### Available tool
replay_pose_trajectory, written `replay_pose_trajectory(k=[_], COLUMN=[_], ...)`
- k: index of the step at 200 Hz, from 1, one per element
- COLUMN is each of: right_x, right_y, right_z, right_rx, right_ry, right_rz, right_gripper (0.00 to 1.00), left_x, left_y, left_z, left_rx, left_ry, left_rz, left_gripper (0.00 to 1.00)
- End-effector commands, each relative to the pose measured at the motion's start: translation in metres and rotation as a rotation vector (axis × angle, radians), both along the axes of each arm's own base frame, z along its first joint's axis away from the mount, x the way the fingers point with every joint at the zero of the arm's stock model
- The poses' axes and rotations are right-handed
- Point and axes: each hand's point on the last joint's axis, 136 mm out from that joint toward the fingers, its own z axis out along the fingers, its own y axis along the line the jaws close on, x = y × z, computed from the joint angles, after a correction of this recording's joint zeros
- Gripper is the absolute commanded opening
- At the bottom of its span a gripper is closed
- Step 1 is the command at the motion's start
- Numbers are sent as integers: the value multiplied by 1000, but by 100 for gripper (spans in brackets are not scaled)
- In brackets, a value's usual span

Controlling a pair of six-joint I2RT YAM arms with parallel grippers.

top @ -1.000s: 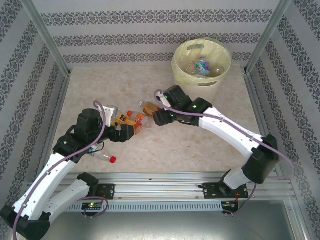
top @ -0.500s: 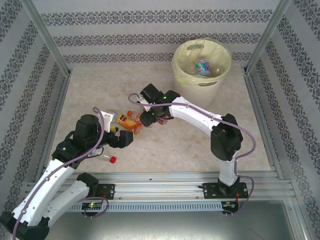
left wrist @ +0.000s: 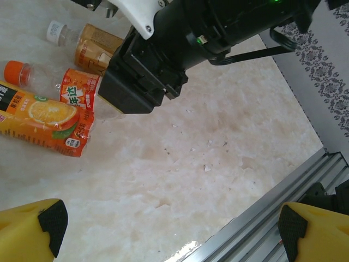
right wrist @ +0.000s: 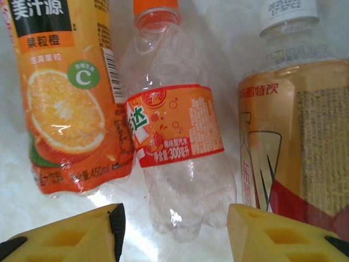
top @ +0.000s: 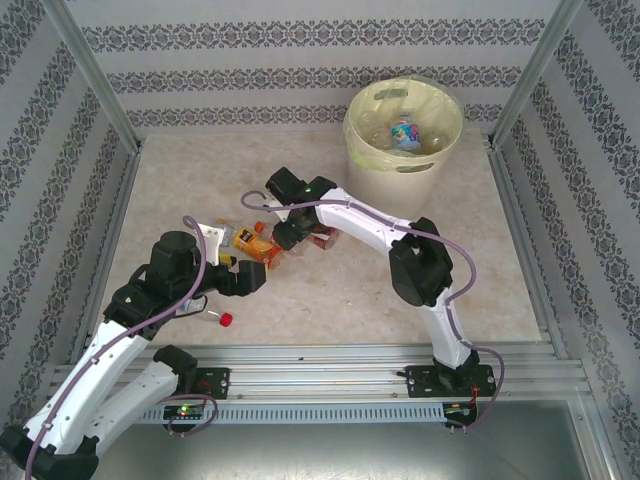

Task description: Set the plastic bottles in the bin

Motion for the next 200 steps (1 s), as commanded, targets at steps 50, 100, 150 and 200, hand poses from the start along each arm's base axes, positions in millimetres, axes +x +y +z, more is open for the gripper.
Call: replay_pose_trajectory(k=[50,100,150,200], right_x=[-4,-7,-4,-2], right_y=[-1,-2,0,6], right_z=[-27,-41,-48,-53], right_rx=[-62,-63,-51,-39], right_ry=[50,102,120,134], right_rz=[45,53,46,43], right_gripper=[58,62,68,70], left_x=[4,7,5,6], left_y=[9,20,13,12], left_z=[-14,-42,-47,-52], left_rx=[-1,36,18,14], left_ry=[64,167,174,184], left_rz=[87,177,143,145], left_gripper=[100,100,100,100])
